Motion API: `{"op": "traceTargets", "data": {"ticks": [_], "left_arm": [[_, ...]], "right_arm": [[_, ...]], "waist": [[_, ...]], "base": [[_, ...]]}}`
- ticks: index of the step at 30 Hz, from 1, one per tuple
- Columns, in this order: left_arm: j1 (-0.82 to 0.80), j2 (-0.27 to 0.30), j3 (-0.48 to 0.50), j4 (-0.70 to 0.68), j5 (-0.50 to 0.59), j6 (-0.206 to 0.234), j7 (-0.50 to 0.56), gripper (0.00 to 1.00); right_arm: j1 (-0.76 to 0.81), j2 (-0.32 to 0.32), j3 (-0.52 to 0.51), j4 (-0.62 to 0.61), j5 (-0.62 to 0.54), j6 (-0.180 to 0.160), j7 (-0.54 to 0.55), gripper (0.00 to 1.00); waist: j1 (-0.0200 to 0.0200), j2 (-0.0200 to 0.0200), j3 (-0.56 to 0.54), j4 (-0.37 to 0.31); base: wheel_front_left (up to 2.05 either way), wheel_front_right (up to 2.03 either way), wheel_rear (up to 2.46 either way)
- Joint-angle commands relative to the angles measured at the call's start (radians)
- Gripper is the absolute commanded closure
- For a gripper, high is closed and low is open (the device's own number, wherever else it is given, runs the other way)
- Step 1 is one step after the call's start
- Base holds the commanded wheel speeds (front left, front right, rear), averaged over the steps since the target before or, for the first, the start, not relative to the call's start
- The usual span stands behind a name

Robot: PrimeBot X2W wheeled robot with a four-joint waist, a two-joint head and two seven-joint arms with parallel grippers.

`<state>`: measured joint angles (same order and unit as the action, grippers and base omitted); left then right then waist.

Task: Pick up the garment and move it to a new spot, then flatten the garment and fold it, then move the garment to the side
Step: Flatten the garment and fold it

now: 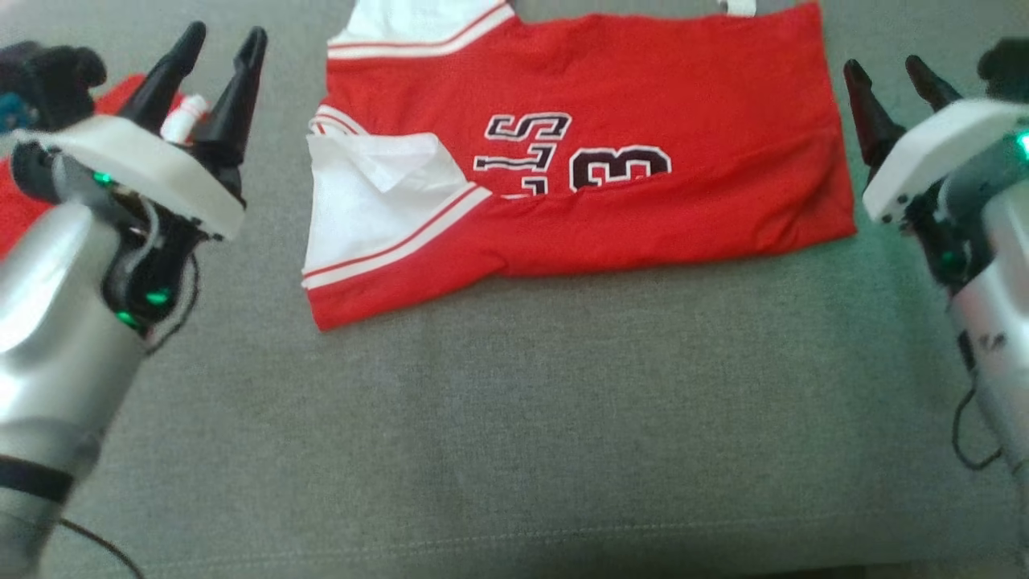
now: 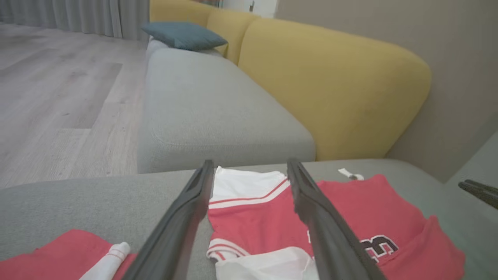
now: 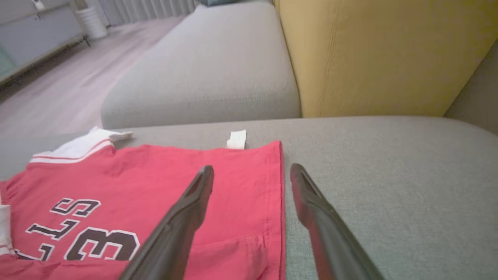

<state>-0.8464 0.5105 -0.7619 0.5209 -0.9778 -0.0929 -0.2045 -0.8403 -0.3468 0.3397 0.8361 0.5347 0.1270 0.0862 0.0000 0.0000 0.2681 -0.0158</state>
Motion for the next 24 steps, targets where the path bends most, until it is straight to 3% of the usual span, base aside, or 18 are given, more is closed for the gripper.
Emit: {"op": "traceTargets", "data": {"ticks": [1, 5, 11, 18, 24], "left_arm": [[-0.010, 0.026, 0.056, -0.021, -0.001, 0.012, -0.023, 0.00], [0.084, -0.028, 0.164, -0.079, 0.015, 0.076, -0.056, 0.00], [0.340, -0.167, 0.413, -0.271, 0.187, 0.153, -0.057, 0.00], [0.599, -0.336, 0.544, -0.366, 0.386, 0.150, -0.057, 0.00], [0.710, -0.406, 0.590, -0.336, 0.502, 0.113, -0.057, 0.00]], "right_arm": [[0.026, 0.011, 0.000, -0.039, -0.010, 0.004, -0.041, 0.00], [0.114, 0.033, 0.004, -0.084, -0.052, 0.004, -0.183, 0.00], [0.269, 0.078, -0.039, -0.158, -0.174, 0.004, -0.320, 0.00], [0.465, 0.190, -0.218, -0.329, -0.380, 0.004, -0.347, 0.00], [0.605, 0.275, -0.322, -0.483, -0.514, 0.004, -0.348, 0.00]], "waist": [[0.0000, 0.0000, -0.026, 0.001], [0.0000, 0.0000, -0.079, 0.006], [0.0000, 0.0000, -0.153, 0.011], [0.0000, 0.0000, -0.205, 0.009], [0.0000, 0.0000, -0.214, -0.006]], "base": [[0.00, 0.00, 0.00], [0.00, 0.00, 0.00], [0.00, 0.00, 0.00], [0.00, 0.00, 0.00], [0.00, 0.00, 0.00]]}}
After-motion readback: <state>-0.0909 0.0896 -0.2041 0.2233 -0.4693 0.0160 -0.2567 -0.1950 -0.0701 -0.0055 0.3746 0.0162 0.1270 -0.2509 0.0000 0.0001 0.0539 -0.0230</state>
